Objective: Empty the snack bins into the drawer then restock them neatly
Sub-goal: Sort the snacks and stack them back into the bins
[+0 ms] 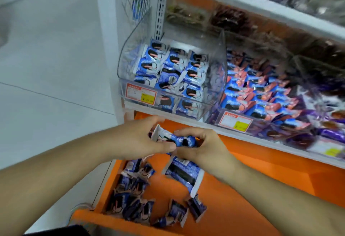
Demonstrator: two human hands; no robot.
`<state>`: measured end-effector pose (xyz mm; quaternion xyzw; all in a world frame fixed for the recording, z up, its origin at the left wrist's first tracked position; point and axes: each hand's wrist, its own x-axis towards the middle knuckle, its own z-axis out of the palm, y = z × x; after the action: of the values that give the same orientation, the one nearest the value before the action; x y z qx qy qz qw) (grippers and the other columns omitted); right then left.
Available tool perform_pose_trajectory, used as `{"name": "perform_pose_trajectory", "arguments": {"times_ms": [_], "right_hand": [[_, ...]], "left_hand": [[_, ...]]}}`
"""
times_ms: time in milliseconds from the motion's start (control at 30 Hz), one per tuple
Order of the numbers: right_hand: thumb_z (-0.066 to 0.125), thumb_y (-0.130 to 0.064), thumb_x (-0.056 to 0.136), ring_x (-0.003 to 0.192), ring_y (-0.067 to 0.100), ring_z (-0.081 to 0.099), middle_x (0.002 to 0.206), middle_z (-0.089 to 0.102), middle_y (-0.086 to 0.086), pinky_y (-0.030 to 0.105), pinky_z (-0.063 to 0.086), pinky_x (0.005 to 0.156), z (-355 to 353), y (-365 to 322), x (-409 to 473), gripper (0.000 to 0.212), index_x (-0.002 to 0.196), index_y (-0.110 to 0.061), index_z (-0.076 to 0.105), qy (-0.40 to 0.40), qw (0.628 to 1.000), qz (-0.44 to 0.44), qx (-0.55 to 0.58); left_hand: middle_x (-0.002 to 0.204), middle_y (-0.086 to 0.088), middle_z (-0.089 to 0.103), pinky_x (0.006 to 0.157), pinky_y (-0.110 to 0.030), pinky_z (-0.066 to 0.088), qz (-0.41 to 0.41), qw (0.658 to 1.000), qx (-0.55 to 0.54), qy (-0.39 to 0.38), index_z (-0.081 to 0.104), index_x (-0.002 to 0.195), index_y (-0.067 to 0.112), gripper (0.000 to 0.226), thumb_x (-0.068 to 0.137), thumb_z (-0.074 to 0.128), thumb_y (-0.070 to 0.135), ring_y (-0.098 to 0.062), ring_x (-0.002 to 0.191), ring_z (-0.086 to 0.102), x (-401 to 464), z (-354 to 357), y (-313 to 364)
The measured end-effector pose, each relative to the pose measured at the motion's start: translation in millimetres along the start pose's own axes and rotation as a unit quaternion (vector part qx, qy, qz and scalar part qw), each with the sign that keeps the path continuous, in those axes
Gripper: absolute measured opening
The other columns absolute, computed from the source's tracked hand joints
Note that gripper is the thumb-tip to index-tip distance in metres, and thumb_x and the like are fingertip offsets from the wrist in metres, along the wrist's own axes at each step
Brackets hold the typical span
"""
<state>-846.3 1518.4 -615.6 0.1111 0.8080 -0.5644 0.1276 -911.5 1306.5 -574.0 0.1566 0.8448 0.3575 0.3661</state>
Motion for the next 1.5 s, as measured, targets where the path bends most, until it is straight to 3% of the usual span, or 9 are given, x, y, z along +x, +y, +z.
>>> {"name": "perform_pose_trajectory", "arguments": {"times_ms": [133, 333, 467, 733, 867, 1067, 1267, 1367, 1500], "right_hand": [[0.085, -0.019, 0.088, 0.095, 0.012, 0.076, 0.112, 0.075, -0.013, 0.032, 0.062, 0.085, -18, -39, -36, 0.034, 0.118, -0.029, 0.074, 0.068, 0.997, -0.043, 0.016], [0.084, -0.036, 0.087, 0.079, 0.019, 0.067, 0.095, 0.072, -0.013, 0.037, 0.054, 0.076, -43, -60, -61, 0.025, 0.110, -0.039, 0.073, 0.223, 0.970, -0.084, 0.050], [0.086, -0.045, 0.084, 0.113, 0.019, 0.067, 0.117, 0.069, -0.011, 0.051, 0.055, 0.098, -30, -78, -62, 0.038, 0.116, -0.036, 0.070, 0.273, 0.949, -0.144, 0.063], [0.065, -0.015, 0.102, 0.120, 0.000, 0.056, 0.119, 0.064, -0.034, 0.037, 0.045, 0.109, -40, -98, -70, 0.045, 0.128, -0.052, 0.066, 0.136, 0.978, -0.145, 0.065], [0.062, -0.009, 0.104, 0.094, 0.038, 0.062, 0.122, 0.061, 0.011, 0.058, 0.055, 0.092, -57, -96, -66, 0.059, 0.131, -0.061, 0.058, 0.156, 0.980, -0.111, 0.048], [0.063, 0.005, 0.097, 0.099, 0.038, 0.070, 0.107, 0.064, 0.017, 0.053, 0.063, 0.083, -55, -96, -48, 0.013, 0.108, -0.001, 0.065, 0.095, 0.942, -0.045, 0.320], [0.072, -0.008, 0.097, 0.091, 0.012, 0.072, 0.112, 0.070, -0.015, 0.022, 0.061, 0.076, -50, -114, -37, 0.034, 0.123, -0.030, 0.070, 0.143, 0.987, -0.074, 0.029], [0.072, -0.026, 0.098, 0.069, 0.017, 0.061, 0.113, 0.069, -0.024, 0.015, 0.049, 0.062, -60, -132, -8, 0.025, 0.115, -0.041, 0.061, 0.198, 0.948, -0.116, -0.222], [0.072, -0.035, 0.096, 0.099, 0.013, 0.058, 0.111, 0.060, -0.009, 0.033, 0.048, 0.094, -71, -142, 56, 0.020, 0.116, -0.035, 0.069, 0.168, 0.876, -0.142, -0.429]], "left_hand": [[0.111, -0.001, 0.078, 0.074, -0.051, 0.064, 0.000, 0.946, -0.324, 0.013, 0.071, 0.119, 0.031, 0.025, 0.094, 0.075, 0.030, -0.026, 0.095, 0.078, -7, 12, 30], [0.117, -0.009, 0.076, 0.077, -0.070, 0.059, -0.033, 0.866, -0.492, 0.080, 0.071, 0.119, 0.025, 0.025, 0.095, 0.075, 0.022, -0.043, 0.092, 0.076, -31, 18, 49], [0.123, -0.011, 0.074, 0.095, -0.071, 0.052, 0.036, 0.842, -0.538, -0.029, 0.074, 0.121, 0.029, 0.033, 0.089, 0.078, 0.025, -0.041, 0.103, 0.073, -46, 30, 66], [0.119, -0.015, 0.075, 0.099, -0.059, 0.054, 0.072, 0.856, -0.511, 0.025, 0.067, 0.129, 0.014, 0.057, 0.076, 0.080, -0.003, -0.037, 0.109, 0.073, -43, 12, 75], [0.112, -0.012, 0.078, 0.096, -0.055, 0.056, 0.051, 0.888, -0.454, 0.056, 0.066, 0.126, 0.015, 0.061, 0.070, 0.086, 0.000, -0.033, 0.102, 0.076, -39, -11, 71], [0.105, -0.004, 0.080, 0.097, -0.054, 0.055, 0.041, 0.935, -0.340, 0.086, 0.069, 0.117, 0.022, 0.056, 0.068, 0.090, 0.007, -0.026, 0.097, 0.078, -39, -44, 60], [0.105, -0.002, 0.080, 0.095, -0.054, 0.057, 0.052, 0.941, -0.319, 0.100, 0.069, 0.119, 0.027, 0.059, 0.067, 0.091, 0.010, -0.024, 0.096, 0.078, -32, -71, 51], [0.102, 0.002, 0.081, 0.092, -0.049, 0.057, 0.060, 0.943, -0.309, 0.110, 0.070, 0.117, 0.029, 0.057, 0.068, 0.092, 0.009, -0.019, 0.093, 0.078, -30, -81, 48], [0.099, 0.002, 0.081, 0.086, -0.043, 0.059, 0.071, 0.940, -0.315, 0.111, 0.070, 0.115, 0.028, 0.051, 0.073, 0.090, 0.007, -0.018, 0.089, 0.079, -30, -90, 47]]}}
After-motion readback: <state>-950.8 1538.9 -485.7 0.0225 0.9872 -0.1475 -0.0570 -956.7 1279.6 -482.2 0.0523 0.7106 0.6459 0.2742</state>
